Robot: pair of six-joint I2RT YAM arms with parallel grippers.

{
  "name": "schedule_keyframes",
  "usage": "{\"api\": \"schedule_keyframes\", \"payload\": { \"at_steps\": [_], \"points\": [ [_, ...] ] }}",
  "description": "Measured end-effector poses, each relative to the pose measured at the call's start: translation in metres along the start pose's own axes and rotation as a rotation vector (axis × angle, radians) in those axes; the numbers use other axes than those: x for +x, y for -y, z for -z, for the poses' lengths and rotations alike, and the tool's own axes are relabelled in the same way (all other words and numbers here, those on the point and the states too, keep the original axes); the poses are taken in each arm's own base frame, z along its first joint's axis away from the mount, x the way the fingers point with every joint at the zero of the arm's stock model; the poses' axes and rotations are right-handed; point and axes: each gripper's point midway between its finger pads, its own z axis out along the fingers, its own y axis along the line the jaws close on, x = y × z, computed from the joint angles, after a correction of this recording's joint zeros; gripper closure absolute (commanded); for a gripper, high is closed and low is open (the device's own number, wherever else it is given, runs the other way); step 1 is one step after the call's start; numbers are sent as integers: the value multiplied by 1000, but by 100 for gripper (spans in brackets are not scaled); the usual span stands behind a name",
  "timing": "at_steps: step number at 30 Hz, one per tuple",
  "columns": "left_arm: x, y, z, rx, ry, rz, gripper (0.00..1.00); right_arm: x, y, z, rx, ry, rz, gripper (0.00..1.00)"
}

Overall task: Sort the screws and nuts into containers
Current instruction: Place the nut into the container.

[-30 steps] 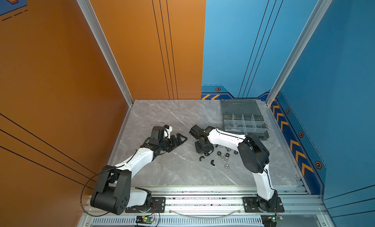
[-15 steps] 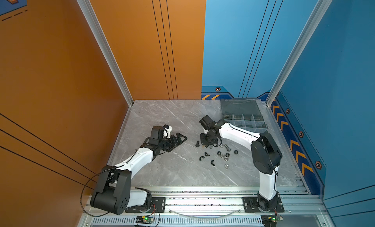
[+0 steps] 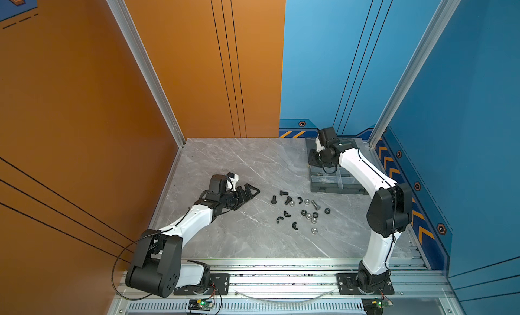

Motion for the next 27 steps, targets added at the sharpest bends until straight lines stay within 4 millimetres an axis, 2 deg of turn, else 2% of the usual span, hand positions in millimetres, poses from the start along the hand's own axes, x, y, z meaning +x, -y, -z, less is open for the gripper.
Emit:
{"api": "schedule_keyframes", "payload": {
  "at_steps": [3,5,10,13,21,27],
  "points": [
    [0,1,-2,2,-2,0,2,-14,16,-7,48,23,-10,100],
    [0,1,-4,3,-5,-2,2,-16,26,-17,78,15,-13,100],
    [-1,3,-4,9,-3,-7,2,-2,52,-48,152,-56,-28,100],
    [-2,4,-4,11,-1,-9,2,3,64,-59,181,-81,-35,100],
    [-2,4,-4,12,-2,-10,2,11,74,-71,207,-113,-38,100],
    [-2,4,-4,12,-1,-10,2,12,78,-78,226,-118,-38,89]
  ]
}}
